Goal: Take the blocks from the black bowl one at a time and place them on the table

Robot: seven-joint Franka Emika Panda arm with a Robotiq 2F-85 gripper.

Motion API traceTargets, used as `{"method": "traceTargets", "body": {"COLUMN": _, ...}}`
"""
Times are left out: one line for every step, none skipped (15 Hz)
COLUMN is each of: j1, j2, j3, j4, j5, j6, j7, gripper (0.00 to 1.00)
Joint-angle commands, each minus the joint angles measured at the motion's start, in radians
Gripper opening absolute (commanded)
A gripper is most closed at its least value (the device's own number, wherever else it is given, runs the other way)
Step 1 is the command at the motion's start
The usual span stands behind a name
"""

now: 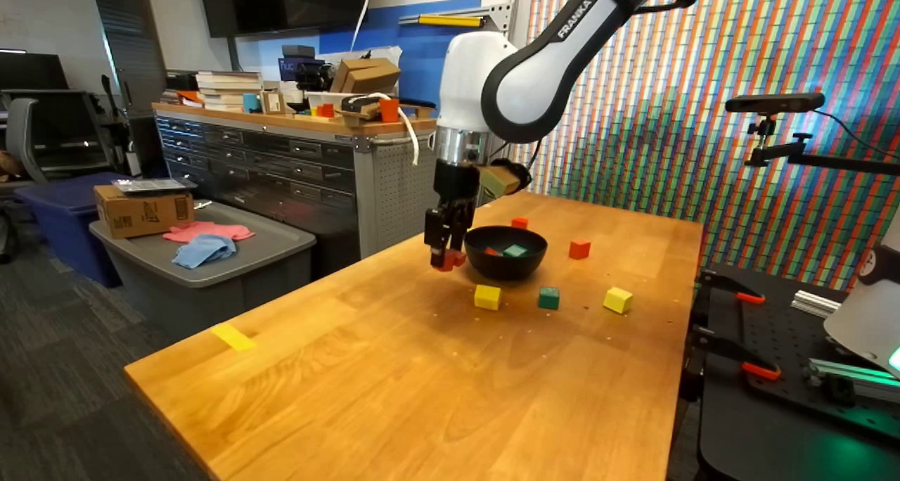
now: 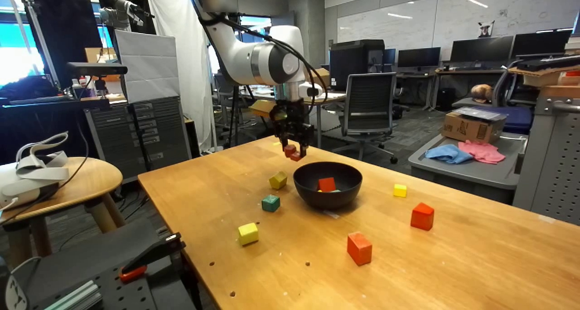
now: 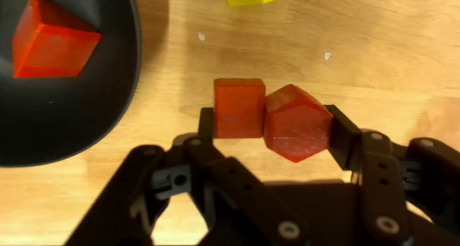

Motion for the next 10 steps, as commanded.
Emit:
{"method": "traceTargets", "body": {"j1": 0.016, "j2": 0.183, "j3": -0.011, "j4": 0.204, "j5": -0.005, "j6": -0.027, "j7": -0.049, "gripper": 0.47}}
{"method": "traceTargets", "body": {"j1": 0.021, "j2": 0.217, "j3": -0.014, "j4": 0.239, "j5": -0.004, "j6": -0.025, "j7": -0.051, "gripper": 0.47}}
{"method": "traceTargets", "body": {"j1": 0.028, "j2": 0.247, "j3": -0.019, "j4": 0.275, "j5": -0.007, "j6": -0.026, "j7": -0.05, "gripper": 0.47}}
{"method": "traceTargets", "body": {"j1": 0.032, "j2": 0.271, "j3": -0.021, "j4": 0.308, "j5": -0.008, "j6": -0.031, "j7": -0.053, "gripper": 0.47}}
{"method": "traceTargets", "body": {"j1": 0.035, "j2": 0.289, "j3": -0.023, "j4": 0.334, "j5": -0.008, "j6": -0.035, "j7": -0.056, "gripper": 0.47}}
{"method": "traceTargets", "body": {"j1": 0.041, "j2": 0.296, "j3": -0.028, "j4": 0.355, "j5": -0.013, "j6": -0.046, "j7": -0.056, "gripper": 0.47}}
{"method": "traceTargets", "body": {"j1": 0.05, "j2": 0.297, "j3": -0.037, "j4": 0.368, "j5": -0.021, "j6": -0.058, "j7": -0.054, "gripper": 0.93}}
{"method": "traceTargets", "body": {"j1": 0.06, "j2": 0.299, "j3": -0.048, "j4": 0.376, "j5": -0.03, "j6": -0.062, "j7": -0.05, "gripper": 0.94}}
{"method": "traceTargets", "body": {"j1": 0.082, "j2": 0.288, "j3": -0.074, "j4": 0.373, "j5": -0.054, "j6": -0.066, "j7": -0.032, "gripper": 0.99}}
{"method": "traceTargets", "body": {"j1": 0.098, "j2": 0.274, "j3": -0.092, "j4": 0.367, "j5": -0.073, "j6": -0.081, "j7": -0.023, "gripper": 1.0}}
